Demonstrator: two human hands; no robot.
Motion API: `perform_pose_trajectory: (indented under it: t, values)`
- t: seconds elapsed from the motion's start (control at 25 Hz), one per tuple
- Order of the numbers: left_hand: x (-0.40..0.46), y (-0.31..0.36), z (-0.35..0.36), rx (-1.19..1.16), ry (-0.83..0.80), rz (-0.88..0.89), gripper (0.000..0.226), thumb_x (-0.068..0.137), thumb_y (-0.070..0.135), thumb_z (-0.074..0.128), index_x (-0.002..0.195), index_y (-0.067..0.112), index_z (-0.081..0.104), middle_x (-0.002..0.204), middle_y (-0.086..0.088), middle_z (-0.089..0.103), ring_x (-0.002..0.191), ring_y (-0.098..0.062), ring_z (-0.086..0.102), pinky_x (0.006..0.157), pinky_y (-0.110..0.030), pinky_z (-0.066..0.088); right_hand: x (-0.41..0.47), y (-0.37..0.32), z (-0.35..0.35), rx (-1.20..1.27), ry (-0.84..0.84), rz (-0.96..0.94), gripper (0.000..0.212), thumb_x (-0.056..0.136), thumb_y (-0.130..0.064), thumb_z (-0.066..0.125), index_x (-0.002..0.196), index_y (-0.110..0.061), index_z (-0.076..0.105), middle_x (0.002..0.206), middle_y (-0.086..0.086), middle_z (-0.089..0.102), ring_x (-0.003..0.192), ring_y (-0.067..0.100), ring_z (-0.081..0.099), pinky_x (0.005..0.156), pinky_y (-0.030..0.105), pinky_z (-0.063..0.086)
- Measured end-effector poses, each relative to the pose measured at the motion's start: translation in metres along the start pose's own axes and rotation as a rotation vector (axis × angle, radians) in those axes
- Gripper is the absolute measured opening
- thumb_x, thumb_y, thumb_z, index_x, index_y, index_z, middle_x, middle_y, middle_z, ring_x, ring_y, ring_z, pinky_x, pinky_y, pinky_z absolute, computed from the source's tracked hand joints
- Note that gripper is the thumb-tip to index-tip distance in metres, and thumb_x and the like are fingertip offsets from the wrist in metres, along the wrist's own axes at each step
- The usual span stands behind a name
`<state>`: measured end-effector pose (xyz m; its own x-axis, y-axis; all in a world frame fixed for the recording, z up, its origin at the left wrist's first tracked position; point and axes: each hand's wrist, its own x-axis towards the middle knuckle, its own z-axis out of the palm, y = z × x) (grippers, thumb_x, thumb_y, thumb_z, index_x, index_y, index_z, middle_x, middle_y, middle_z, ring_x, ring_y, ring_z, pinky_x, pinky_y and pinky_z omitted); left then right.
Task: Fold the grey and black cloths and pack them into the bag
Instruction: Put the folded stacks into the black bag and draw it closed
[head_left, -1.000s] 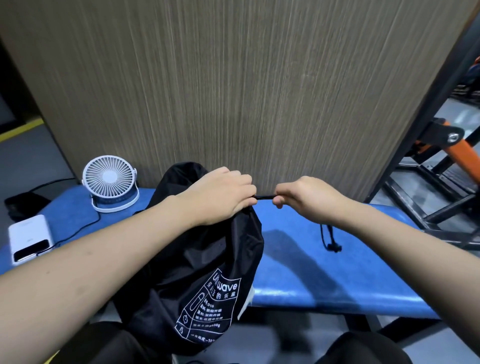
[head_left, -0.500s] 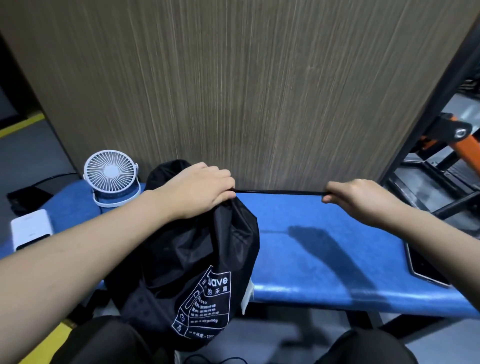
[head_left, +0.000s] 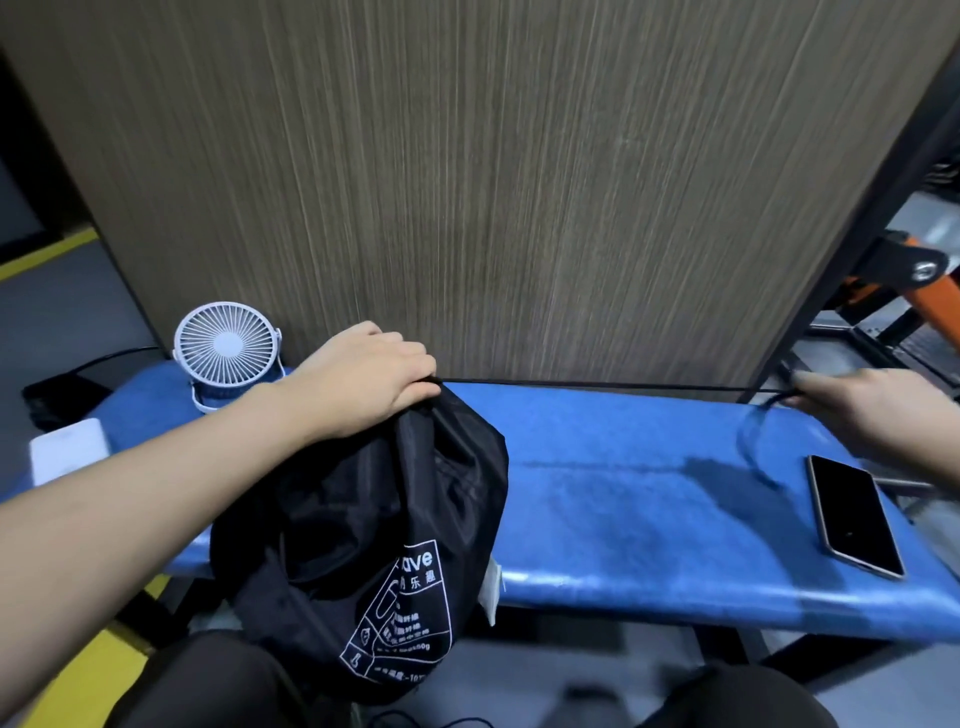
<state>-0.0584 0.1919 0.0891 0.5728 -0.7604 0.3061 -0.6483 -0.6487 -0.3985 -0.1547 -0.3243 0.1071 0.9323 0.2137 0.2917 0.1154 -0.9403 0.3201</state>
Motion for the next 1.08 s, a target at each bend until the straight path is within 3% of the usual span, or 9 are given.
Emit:
perform_pose_trajectory:
  t: [0.12,0.28,0.36,0.44,0.52,0.68,0.8,1.08]
  values:
    - [-0.001,-0.004,-0.003,0.002,-0.013,-0.013,0.052,0.097,0.057,0.011,0.09,0.028,0.053,0.083,0.012,0.055,0.081,-0.015,0.057,0.083,-0.036,0.046,-0.009,0.03,0.008,0.008,0.049,0.045,0.025,0.093,-0.037,0.057,0.076,-0.019,0.056,0.05,-0.018,0.026,0.037,0.025,0.044,0.035,0.035,0.044]
    - [0.004,0.004,-0.004,-0.02,-0.087,-0.033,0.053,0.098,0.057,0.01,0.1,0.027,0.054,0.095,0.012,0.054,0.094,-0.014,0.055,0.083,-0.032,0.043,-0.007,0.039,0.021,-0.024,0.006,0.105,0.02,0.092,-0.035,0.059,0.077,-0.024,0.053,0.051,-0.01,0.045,0.042,0.025,0.054,0.04,0.035,0.047]
    - [0.012,0.01,-0.004,-0.022,-0.085,-0.021,0.048,0.098,0.054,0.016,0.102,0.025,0.054,0.099,0.01,0.055,0.098,-0.016,0.055,0.081,-0.032,0.041,0.0,0.024,0.024,-0.041,-0.147,0.178,0.013,0.093,-0.031,0.061,0.084,-0.024,0.056,0.062,0.0,0.06,0.056,0.027,0.064,0.051,0.036,0.052]
    - [0.017,0.011,-0.005,-0.005,-0.036,-0.01,0.044,0.099,0.051,0.021,0.098,0.023,0.054,0.096,0.008,0.056,0.095,-0.017,0.057,0.078,-0.032,0.041,0.007,0.002,0.02,-0.019,-0.298,0.195,0.014,0.098,-0.035,0.055,0.088,-0.028,0.049,0.081,0.001,0.069,0.075,0.027,0.068,0.064,0.037,0.053]
    - [0.016,0.009,-0.002,-0.02,-0.016,-0.004,0.043,0.099,0.05,0.022,0.095,0.022,0.054,0.093,0.006,0.056,0.091,-0.018,0.058,0.075,-0.032,0.041,0.014,-0.018,0.015,0.071,-0.37,0.169,0.013,0.099,-0.039,0.054,0.093,-0.03,0.046,0.087,0.003,0.069,0.087,0.028,0.067,0.068,0.035,0.046]
    - [0.018,0.015,0.0,-0.038,0.041,0.014,0.041,0.099,0.048,0.027,0.089,0.02,0.054,0.087,0.004,0.057,0.084,-0.021,0.059,0.071,-0.034,0.044,0.024,-0.06,0.019,0.237,-0.468,0.046,0.019,0.095,-0.032,0.061,0.11,-0.026,0.051,0.076,-0.012,0.057,0.085,0.021,0.06,0.074,0.034,0.045]
    - [0.02,0.019,-0.004,-0.035,0.074,0.026,0.039,0.099,0.047,0.029,0.086,0.019,0.054,0.083,0.002,0.057,0.079,-0.023,0.06,0.067,-0.036,0.045,0.04,-0.089,0.023,0.303,-0.439,-0.034,0.022,0.092,-0.019,0.053,0.111,-0.029,0.051,0.083,-0.013,0.057,0.082,0.018,0.053,0.075,0.036,0.047]
    - [0.022,0.026,-0.005,-0.069,0.141,0.035,0.041,0.1,0.046,0.029,0.087,0.018,0.056,0.084,0.002,0.058,0.078,-0.023,0.059,0.067,-0.036,0.045,0.06,-0.132,0.012,0.413,-0.322,-0.131,0.022,0.091,-0.009,0.047,0.108,-0.021,0.056,0.09,-0.013,0.055,0.083,0.02,0.057,0.077,0.039,0.05]
